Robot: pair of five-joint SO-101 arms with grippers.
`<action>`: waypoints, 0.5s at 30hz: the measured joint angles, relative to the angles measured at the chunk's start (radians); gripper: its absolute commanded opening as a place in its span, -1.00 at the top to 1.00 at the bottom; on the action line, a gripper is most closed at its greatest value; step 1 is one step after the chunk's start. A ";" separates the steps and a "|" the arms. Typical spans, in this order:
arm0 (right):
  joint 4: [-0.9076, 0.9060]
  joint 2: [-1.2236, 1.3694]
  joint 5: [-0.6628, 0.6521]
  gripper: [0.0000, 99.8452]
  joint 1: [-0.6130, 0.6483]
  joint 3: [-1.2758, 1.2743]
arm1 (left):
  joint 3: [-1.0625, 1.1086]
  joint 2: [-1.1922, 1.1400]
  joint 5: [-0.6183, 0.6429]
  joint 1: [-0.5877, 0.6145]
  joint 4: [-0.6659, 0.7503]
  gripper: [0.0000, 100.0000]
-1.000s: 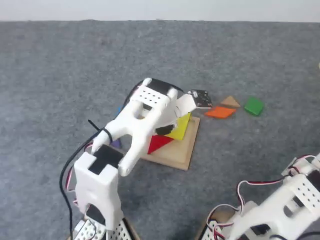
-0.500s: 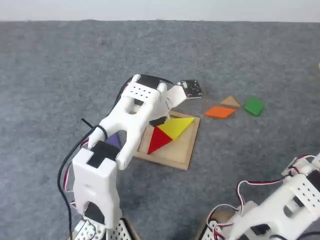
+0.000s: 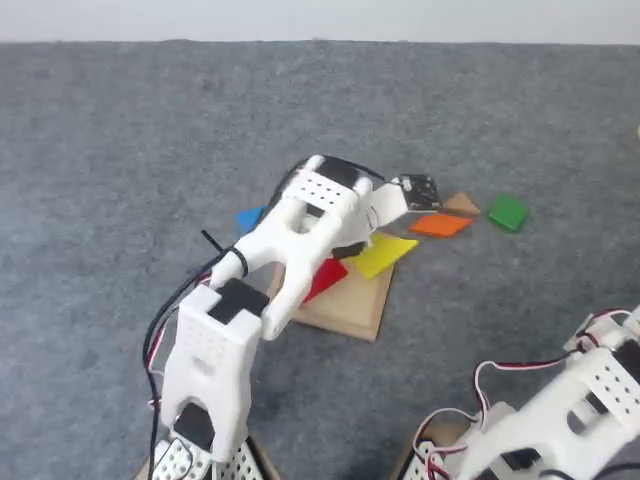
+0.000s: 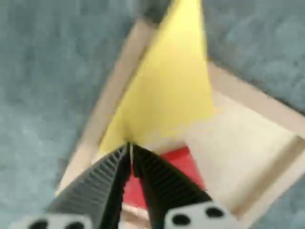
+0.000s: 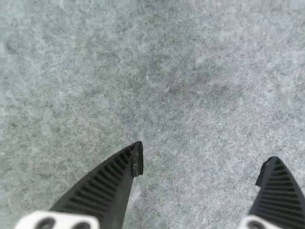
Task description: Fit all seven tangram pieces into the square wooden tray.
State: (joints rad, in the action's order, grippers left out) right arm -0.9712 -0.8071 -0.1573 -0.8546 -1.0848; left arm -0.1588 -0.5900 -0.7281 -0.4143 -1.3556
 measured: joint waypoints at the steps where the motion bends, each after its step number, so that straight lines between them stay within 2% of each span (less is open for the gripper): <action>1: 0.000 0.000 0.000 0.24 0.002 0.000 | 0.000 0.000 0.003 -0.005 0.000 0.97; 9: 0.000 0.000 0.000 0.24 0.000 0.000 | 0.002 0.002 0.040 -0.028 -0.026 0.97; 15: 0.000 0.000 0.000 0.24 0.000 0.000 | 0.002 0.129 0.061 -0.044 -0.074 0.97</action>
State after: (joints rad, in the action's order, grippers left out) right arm -0.9712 -0.8071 -0.1573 -0.8546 -1.0848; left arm -0.1573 -0.4611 -0.6667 -0.4588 -1.4293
